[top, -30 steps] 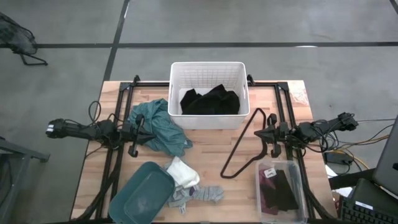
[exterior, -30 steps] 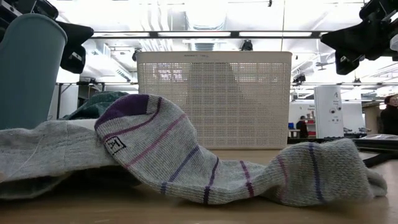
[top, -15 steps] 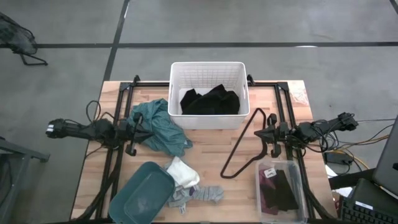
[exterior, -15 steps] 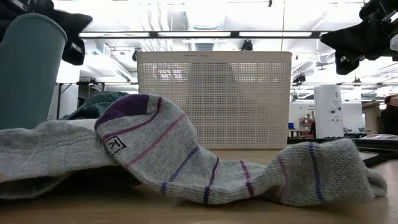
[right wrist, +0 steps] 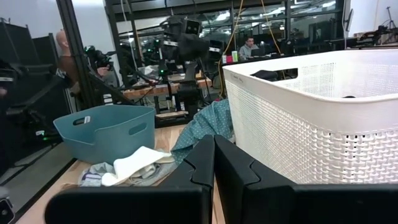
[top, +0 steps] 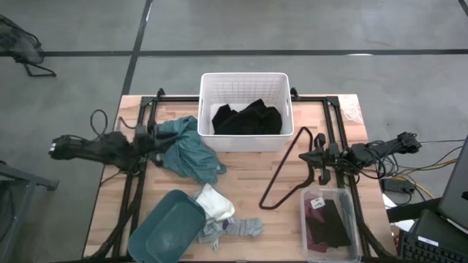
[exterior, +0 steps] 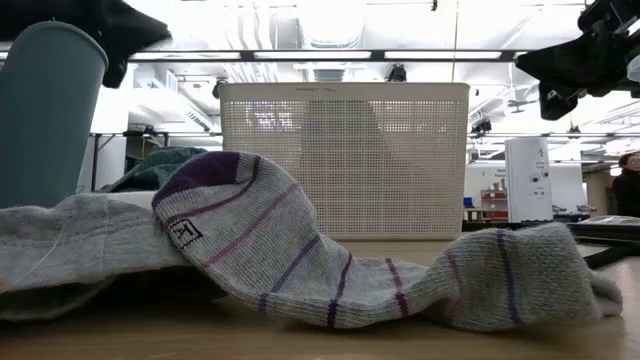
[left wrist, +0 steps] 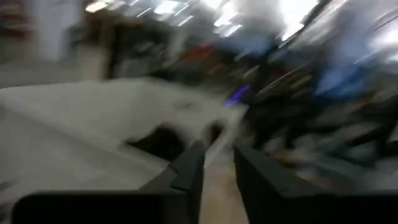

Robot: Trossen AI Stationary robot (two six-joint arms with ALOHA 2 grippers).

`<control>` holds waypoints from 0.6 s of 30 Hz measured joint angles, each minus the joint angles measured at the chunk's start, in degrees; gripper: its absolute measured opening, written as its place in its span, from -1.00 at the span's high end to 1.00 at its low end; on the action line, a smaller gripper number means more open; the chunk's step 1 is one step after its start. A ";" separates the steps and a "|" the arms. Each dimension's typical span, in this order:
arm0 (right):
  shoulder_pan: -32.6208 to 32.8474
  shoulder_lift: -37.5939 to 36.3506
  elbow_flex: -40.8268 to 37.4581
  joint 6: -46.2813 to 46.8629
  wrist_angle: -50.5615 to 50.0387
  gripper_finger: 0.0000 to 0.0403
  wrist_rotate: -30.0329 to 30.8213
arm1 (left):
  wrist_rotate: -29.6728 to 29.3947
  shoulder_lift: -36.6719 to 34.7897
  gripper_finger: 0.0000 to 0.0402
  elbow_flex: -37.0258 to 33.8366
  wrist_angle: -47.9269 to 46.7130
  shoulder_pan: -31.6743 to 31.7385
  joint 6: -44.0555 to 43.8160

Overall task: Pick & Place Cloths
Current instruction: Put the green shirt into the white bin

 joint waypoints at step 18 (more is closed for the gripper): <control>0.00 0.00 0.00 0.00 -0.02 0.96 0.00 | -3.84 27.72 -0.63 13.65 -44.96 0.00 -22.54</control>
